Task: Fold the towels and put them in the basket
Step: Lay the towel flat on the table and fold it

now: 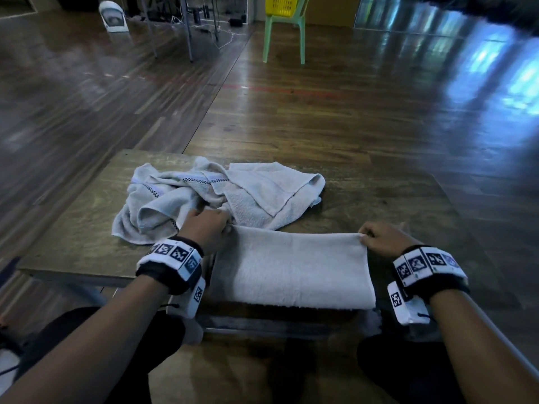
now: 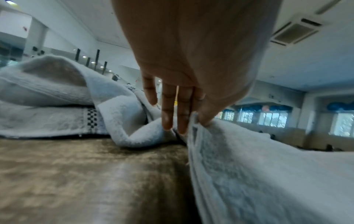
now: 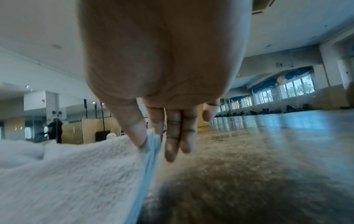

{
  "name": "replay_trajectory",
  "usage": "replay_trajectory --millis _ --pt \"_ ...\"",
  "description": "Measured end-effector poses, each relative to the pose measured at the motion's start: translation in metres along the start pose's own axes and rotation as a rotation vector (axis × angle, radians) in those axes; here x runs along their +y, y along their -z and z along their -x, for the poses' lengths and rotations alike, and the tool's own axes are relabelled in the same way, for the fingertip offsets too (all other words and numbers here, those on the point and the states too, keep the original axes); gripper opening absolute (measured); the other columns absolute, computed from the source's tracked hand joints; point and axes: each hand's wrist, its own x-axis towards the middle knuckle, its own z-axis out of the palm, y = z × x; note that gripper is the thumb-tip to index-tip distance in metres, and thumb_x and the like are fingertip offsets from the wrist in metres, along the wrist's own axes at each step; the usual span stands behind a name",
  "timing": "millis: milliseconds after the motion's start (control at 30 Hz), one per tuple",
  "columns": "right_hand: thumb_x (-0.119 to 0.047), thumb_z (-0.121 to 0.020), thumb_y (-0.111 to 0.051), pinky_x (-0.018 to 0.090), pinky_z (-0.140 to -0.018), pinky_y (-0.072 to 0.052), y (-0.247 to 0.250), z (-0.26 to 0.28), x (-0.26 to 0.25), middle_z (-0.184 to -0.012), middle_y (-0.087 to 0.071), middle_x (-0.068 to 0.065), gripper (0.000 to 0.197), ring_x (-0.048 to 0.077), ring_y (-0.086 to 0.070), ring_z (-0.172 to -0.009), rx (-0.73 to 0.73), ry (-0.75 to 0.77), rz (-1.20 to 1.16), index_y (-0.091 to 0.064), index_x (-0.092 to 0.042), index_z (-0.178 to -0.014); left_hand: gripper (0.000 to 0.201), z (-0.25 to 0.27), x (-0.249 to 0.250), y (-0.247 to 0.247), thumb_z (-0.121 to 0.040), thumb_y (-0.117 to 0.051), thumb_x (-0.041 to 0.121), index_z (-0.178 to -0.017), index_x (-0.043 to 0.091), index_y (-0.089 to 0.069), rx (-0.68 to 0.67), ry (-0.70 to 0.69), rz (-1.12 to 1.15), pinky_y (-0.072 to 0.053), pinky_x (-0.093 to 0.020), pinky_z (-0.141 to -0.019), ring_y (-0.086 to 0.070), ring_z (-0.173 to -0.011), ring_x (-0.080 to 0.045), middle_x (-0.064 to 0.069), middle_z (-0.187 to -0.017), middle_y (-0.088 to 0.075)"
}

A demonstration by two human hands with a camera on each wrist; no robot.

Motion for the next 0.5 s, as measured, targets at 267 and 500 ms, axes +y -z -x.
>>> replay_trajectory --millis 267,500 --pt "-0.044 -0.098 -0.030 0.044 -0.114 -0.021 -0.043 0.035 -0.072 -0.156 -0.018 0.008 0.057 0.023 -0.019 -0.142 0.003 0.264 0.143 -0.020 -0.015 -0.147 0.059 0.025 0.072 -0.027 -0.091 -0.019 0.041 -0.146 0.021 -0.023 0.042 -0.159 0.045 -0.018 -0.039 -0.110 -0.026 -0.140 -0.016 0.002 -0.154 -0.025" --pt "-0.062 -0.073 0.012 0.043 -0.118 -0.002 -0.096 0.040 -0.096 -0.158 0.014 0.003 0.088 0.018 0.012 -0.146 -0.032 0.304 0.247 0.004 -0.019 -0.149 0.074 0.031 0.085 -0.071 -0.085 -0.001 0.053 -0.148 0.020 -0.022 0.034 -0.138 0.060 -0.012 -0.046 -0.114 -0.016 -0.144 -0.021 -0.001 -0.156 -0.020"
